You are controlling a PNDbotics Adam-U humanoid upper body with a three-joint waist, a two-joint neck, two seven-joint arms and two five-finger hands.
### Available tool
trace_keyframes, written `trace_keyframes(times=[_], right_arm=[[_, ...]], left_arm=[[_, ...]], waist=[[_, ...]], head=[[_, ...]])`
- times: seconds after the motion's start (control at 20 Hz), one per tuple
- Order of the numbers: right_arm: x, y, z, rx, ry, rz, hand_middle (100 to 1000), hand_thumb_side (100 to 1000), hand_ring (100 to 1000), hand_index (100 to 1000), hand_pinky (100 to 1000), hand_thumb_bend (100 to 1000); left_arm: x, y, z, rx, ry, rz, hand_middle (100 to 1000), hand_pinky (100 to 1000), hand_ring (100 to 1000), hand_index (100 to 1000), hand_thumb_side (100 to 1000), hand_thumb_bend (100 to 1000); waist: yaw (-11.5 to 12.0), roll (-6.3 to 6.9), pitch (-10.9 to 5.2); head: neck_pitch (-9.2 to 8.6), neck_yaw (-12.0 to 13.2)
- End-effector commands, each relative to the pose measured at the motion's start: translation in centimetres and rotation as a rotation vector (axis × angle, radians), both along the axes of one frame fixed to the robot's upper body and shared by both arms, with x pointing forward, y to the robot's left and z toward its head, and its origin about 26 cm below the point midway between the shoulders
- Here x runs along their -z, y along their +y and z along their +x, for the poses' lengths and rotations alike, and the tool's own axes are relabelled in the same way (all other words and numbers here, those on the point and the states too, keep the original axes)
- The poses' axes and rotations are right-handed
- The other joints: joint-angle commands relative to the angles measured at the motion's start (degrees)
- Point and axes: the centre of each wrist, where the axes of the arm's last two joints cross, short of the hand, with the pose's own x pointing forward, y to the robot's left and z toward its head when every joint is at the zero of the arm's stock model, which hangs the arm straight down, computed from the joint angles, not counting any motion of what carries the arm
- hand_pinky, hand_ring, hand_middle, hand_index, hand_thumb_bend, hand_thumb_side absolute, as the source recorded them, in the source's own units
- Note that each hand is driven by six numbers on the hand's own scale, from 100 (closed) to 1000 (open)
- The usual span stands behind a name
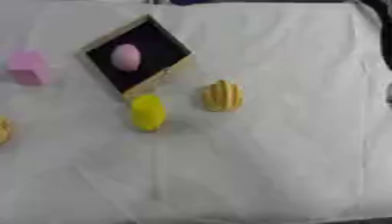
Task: Pick up objects on the table and place them in the box.
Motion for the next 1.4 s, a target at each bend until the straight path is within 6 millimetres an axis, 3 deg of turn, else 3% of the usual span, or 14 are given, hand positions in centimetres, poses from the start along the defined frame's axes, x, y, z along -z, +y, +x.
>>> trace_keyframes(times=[0.05,0.2,0.35,0.5,0.9,1.1,1.4], right_arm=[[-1.6,-0.7,-0.5,0.042,-0.033,-0.16,624,470,763,777,899,100],[-2.7,-1.4,-0.9,0.121,-0.043,-0.362,648,409,780,791,888,100],[-3.9,-1.8,-1.2,0.22,-0.057,-0.569,682,244,801,811,879,100],[-4.6,-1.8,-1.4,0.302,-0.059,-0.813,722,195,826,832,876,100],[-4.5,-0.3,-1.2,0.354,0.016,-1.226,767,277,862,856,880,100],[-4.3,0.4,-1.1,0.362,0.085,-1.349,784,341,876,871,884,100],[-4.6,1.5,-0.8,0.334,0.151,-1.413,790,342,885,876,892,100]], left_arm=[[-0.8,0.0,-0.1,0.004,-0.023,0.018,629,695,706,794,592,100],[-0.8,0.0,-0.1,0.005,-0.022,0.021,629,694,706,794,593,100],[-0.9,0.0,-0.1,0.008,-0.021,0.028,628,694,706,794,593,100],[-1.0,-0.1,-0.1,0.013,-0.023,0.035,628,694,705,794,592,100],[-1.2,-0.4,0.1,0.039,-0.022,0.051,627,692,705,793,591,100],[-1.3,-0.5,0.1,0.049,-0.02,0.056,626,692,705,793,592,100],[-1.4,-0.7,0.2,0.061,-0.021,0.06,627,693,706,793,592,100]], waist=[[0.1,0.14,-1.58],[0.2,-0.01,-1.37],[0.2,-0.14,-1.16],[0.5,-0.27,-0.88],[1.9,-0.77,0.01],[2.3,-1.07,0.23],[2.5,-1.24,0.21]], head=[[-0.41,-0.3],[-0.33,-0.5],[-0.3,-0.7],[-0.37,-1.2],[-0.2,-3.0],[-0.02,-3.2],[0.24,-3.4]])
